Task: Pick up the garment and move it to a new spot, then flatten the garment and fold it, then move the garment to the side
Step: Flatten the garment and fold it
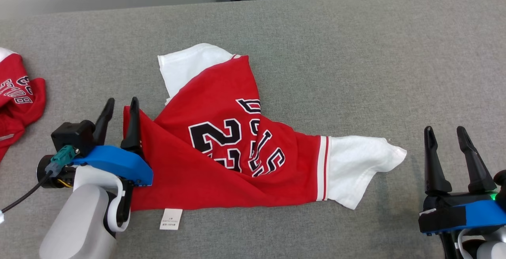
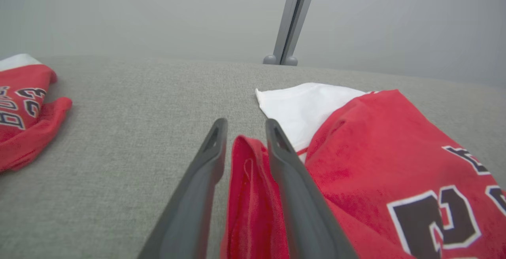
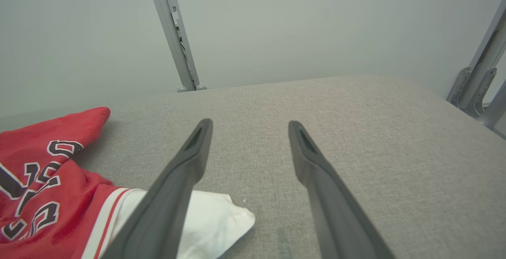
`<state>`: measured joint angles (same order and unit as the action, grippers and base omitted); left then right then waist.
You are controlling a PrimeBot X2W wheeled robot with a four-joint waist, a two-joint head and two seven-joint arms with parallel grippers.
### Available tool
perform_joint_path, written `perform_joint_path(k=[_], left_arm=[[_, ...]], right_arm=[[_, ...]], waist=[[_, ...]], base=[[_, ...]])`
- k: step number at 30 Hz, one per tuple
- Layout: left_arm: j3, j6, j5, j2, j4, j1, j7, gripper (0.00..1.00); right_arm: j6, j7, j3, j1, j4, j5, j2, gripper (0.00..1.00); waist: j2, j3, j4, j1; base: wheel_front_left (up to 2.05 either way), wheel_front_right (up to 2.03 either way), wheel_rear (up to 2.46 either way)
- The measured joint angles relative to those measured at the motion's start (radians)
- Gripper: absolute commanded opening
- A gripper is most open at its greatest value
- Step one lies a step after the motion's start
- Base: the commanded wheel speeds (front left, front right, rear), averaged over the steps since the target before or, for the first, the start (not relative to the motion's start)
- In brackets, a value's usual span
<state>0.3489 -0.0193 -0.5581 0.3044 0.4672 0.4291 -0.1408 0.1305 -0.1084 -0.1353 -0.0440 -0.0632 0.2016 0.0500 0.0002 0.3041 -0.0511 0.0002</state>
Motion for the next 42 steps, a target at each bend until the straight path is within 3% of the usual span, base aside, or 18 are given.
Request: perform_joint_path(k=[6,14,20,27,37,42], left_arm=[[-0.019,-0.017,0.053,-0.007,-0.042,-0.011,-0.111,1.0],[-0.084,-0.049,0.135,0.014,-0.266,-0.17,-0.121,1.0],[-0.105,-0.06,0.161,0.041,-0.36,-0.309,-0.121,1.0],[-0.105,-0.066,0.153,0.06,-0.373,-0.403,-0.116,1.0],[-0.086,-0.068,0.153,0.069,-0.387,-0.418,-0.096,1.0],[-0.049,-0.035,0.146,0.072,-0.364,-0.405,-0.053,1.0]], right_arm=[[0.0,0.002,0.012,-0.006,-0.024,-0.03,0.0,1.0],[0.0,0.029,0.032,0.021,-0.044,-0.042,0.0,1.0],[0.0,0.045,0.053,0.052,-0.044,-0.042,0.0,1.0],[0.0,0.055,0.064,0.075,-0.04,-0.042,0.0,1.0],[0.0,0.065,0.065,0.087,-0.047,-0.042,0.0,1.0],[0.0,0.071,0.065,0.087,-0.043,-0.042,0.0,1.0]], waist=[[-0.0001,-0.034,0.024,-0.0002],[-0.0002,-0.101,0.061,-0.0003],[-0.0001,-0.144,0.077,-0.0003],[-0.0002,-0.18,0.078,-0.0003],[-0.0002,-0.188,0.074,-0.0002],[-0.0002,-0.169,0.071,-0.0003]], base=[[0.0,0.0,0.0],[0.0,0.0,0.0],[0.0,0.0,0.0],[0.0,0.0,0.0],[0.0,0.0,0.0],[0.0,0.0,0.0]])
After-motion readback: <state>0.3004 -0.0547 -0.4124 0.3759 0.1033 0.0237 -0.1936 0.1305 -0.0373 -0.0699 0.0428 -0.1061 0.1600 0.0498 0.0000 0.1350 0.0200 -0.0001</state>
